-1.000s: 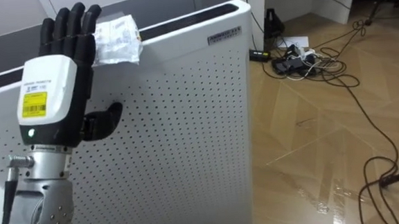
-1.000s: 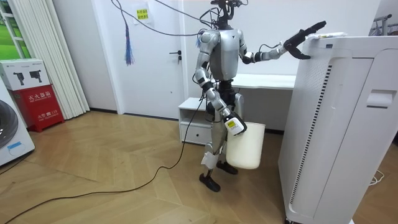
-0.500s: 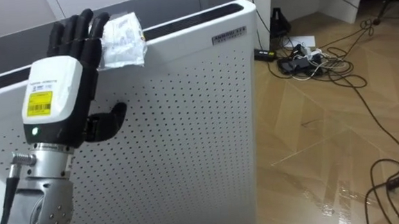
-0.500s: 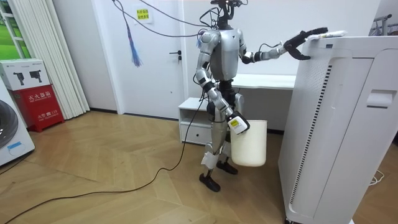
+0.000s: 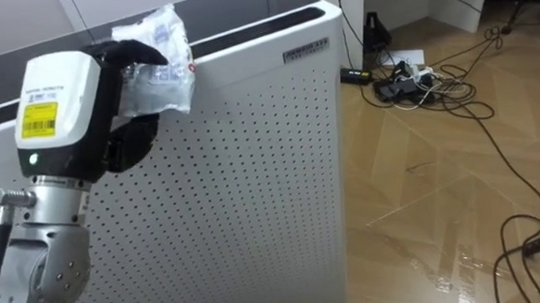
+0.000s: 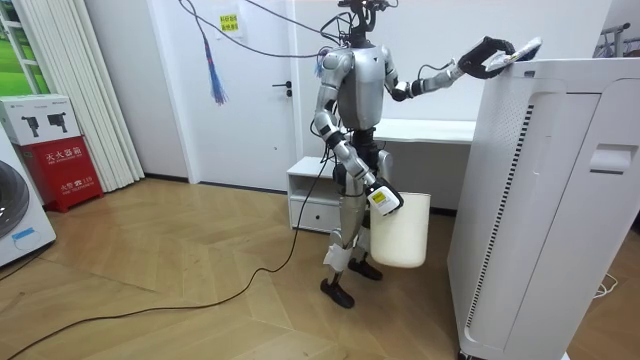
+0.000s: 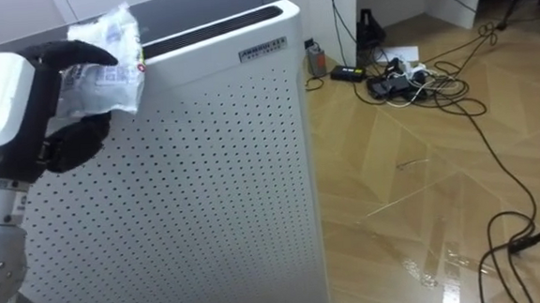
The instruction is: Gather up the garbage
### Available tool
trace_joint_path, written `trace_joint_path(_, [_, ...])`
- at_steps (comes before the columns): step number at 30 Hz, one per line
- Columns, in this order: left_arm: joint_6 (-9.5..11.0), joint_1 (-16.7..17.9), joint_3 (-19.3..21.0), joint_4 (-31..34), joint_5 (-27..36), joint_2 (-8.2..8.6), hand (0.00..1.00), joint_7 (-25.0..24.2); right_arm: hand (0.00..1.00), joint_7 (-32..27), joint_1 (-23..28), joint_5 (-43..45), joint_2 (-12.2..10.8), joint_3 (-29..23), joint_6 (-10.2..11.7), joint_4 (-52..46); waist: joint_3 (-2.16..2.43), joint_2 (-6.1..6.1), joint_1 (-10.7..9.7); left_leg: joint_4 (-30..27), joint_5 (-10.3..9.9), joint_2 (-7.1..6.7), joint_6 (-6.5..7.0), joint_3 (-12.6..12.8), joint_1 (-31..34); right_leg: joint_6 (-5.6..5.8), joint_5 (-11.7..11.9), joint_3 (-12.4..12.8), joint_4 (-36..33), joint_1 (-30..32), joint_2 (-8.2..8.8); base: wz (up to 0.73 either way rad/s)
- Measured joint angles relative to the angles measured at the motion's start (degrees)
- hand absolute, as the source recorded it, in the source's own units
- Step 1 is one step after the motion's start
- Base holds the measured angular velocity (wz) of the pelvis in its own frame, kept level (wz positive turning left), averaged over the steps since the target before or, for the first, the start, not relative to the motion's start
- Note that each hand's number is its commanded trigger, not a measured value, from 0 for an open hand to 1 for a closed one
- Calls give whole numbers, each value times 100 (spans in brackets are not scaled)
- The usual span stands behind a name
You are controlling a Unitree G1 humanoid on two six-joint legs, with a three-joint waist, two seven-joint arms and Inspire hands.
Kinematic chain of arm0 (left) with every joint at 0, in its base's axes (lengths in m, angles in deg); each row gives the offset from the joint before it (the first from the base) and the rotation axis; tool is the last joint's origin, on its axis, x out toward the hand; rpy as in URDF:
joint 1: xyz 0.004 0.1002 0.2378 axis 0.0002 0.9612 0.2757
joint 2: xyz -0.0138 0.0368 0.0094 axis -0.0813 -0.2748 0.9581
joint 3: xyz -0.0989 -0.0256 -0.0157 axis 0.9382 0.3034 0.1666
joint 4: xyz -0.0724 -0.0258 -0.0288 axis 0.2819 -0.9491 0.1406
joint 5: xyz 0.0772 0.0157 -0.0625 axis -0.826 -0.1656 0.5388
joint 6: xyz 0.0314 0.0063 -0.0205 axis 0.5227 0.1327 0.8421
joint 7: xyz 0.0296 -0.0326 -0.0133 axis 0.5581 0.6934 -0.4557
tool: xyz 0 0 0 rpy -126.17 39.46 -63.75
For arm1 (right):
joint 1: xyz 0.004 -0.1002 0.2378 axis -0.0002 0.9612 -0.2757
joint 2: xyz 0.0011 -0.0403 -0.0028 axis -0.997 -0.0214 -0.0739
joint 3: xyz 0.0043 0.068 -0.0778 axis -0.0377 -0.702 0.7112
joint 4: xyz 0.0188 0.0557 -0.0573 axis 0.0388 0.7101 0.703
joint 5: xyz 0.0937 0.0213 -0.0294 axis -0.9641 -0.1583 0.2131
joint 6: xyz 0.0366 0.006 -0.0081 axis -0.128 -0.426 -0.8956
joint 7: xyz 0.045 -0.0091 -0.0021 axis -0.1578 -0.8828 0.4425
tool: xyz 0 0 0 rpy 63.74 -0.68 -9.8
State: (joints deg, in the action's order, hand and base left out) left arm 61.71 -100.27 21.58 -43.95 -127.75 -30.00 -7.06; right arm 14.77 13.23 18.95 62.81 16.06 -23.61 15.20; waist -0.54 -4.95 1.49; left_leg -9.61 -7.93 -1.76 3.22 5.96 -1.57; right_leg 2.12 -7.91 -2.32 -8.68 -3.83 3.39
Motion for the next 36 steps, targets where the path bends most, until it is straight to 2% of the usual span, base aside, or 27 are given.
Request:
trace_joint_path(9, [-20,-51,-2,40,56,-1,100,24,100,-18,3,-4,-1,4,0,4,7,-12,15,9,-1,-1,-1,-1,0,-3,-3,-10,10,-4,0,0])
trace_joint_path(12, [-74,-10,-4,244,266,0,100,-3,100,-29,3,-24,-10,8,0,6,13,-22,25,16,-1,2,-2,-1,-1,-4,-6,-24,21,-18,0,0])
trace_joint_path(14, [-66,-6,-9,358,367,3,100,-9,100,-25,3,-47,-11,9,1,9,-9,12,29,16,-2,5,-3,-12,4,-5,-5,-101,11,-41,5,5])
trace_joint_path(16, [-42,6,-18,451,411,6,100,-19,100,-20,2,-49,-11,9,2,11,-13,20,27,19,-5,14,-2,-40,18,-5,-5,-133,5,-33,12,8])
trace_joint_path(18, [-48,148,-69,823,524,40,100,-64,100,-20,2,-48,-48,9,4,11,-13,20,21,15,-6,11,-1,-74,80,-5,-5,-196,6,6,27,10])
trace_joint_path(20, [47,357,-205,1238,580,105,100,-137,100,-19,2,-48,-95,9,4,12,-13,20,34,17,-10,6,6,-98,97,-5,-5,-253,5,20,34,6])
trace_joint_path(22, [275,456,-454,1435,776,124,100,-301,100,4,-93,-80,-123,135,4,13,-14,22,74,10,-12,7,9,-128,130,-5,-5,-330,-6,47,38,3])
trace_joint_path(25, [440,581,-585,1479,812,236,100,-526,100,31,-344,-80,-157,412,11,17,-16,25,56,-34,-10,12,9,-151,217,-5,-5,-475,-13,106,47,4])
trace_joint_path(28, [573,610,-697,1478,1027,251,100,-717,100,11,-503,-82,-195,514,38,17,-9,47,104,-113,-11,11,8,-207,381,-6,-4,-595,-52,226,59,8])
trace_joint_path(30, [634,672,-725,1444,1202,276,100,-865,100,-23,-583,-85,-221,561,68,17,-21,77,204,-133,-8,13,9,-211,445,-6,-5,-607,-121,317,62,0])
trace_joint_path(32, [815,823,-745,1169,1482,340,100,-950,100,-37,-794,-94,-220,686,109,131,-40,135,242,-194,-7,9,10,-254,559,-7,-5,-723,-152,398,79,11])
trace_joint_path(36, [810,970,-980,560,1709,539,100,-1188,100,-37,-1166,-135,-270,698,121,338,-45,294,335,-246,45,-3,23,-321,821,-9,-4,-816,-225,624,103,14])
